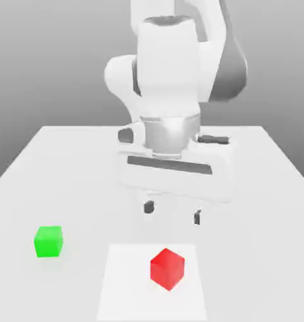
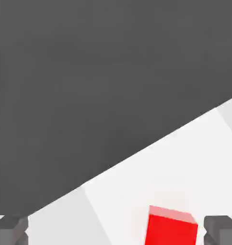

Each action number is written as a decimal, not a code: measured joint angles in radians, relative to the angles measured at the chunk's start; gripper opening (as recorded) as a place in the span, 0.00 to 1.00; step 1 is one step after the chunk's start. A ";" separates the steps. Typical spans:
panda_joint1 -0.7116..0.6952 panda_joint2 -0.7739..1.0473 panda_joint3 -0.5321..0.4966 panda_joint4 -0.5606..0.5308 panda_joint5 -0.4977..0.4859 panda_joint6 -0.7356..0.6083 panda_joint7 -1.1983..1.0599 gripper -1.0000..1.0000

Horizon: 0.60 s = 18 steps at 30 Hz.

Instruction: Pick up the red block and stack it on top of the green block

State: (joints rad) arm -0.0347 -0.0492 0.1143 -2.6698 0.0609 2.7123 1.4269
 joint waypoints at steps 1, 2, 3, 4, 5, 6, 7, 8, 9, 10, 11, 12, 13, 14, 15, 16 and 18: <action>0.002 0.036 -0.002 -0.018 -0.025 0.021 0.050 0.50; 0.006 0.071 -0.008 -0.033 -0.051 0.042 0.098 0.50; 0.006 0.107 -0.012 -0.038 -0.070 0.068 0.126 0.50; 0.011 0.143 -0.019 -0.038 -0.086 0.096 0.144 0.50; 0.017 0.179 -0.028 -0.035 -0.100 0.126 0.157 0.50; 0.025 0.215 -0.037 -0.031 -0.111 0.156 0.167 0.50; 0.032 0.251 -0.047 -0.026 -0.121 0.186 0.175 0.50; 0.038 0.287 -0.055 -0.021 -0.129 0.217 0.182 0.50; 0.044 0.314 -0.062 -0.018 -0.134 0.240 0.187 0.00; 0.044 0.314 -0.062 -0.018 -0.134 0.240 0.187 0.00; 0.044 0.314 -0.062 -0.018 -0.134 0.240 0.187 0.00; 0.044 0.314 -0.062 -0.018 -0.135 0.240 0.187 0.00; 0.044 0.314 -0.062 -0.018 -0.135 0.241 0.188 0.00; 0.044 0.314 -0.062 -0.018 -0.136 0.242 0.188 0.00; 0.046 0.327 -0.065 -0.016 -0.138 0.253 0.190 0.00; 0.044 0.316 -0.063 -0.017 -0.137 0.243 0.189 0.00; 0.037 0.262 -0.052 -0.025 -0.123 0.197 0.178 0.00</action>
State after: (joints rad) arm 0.0025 0.2128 0.0621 -2.6951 -0.0621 2.9093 1.6048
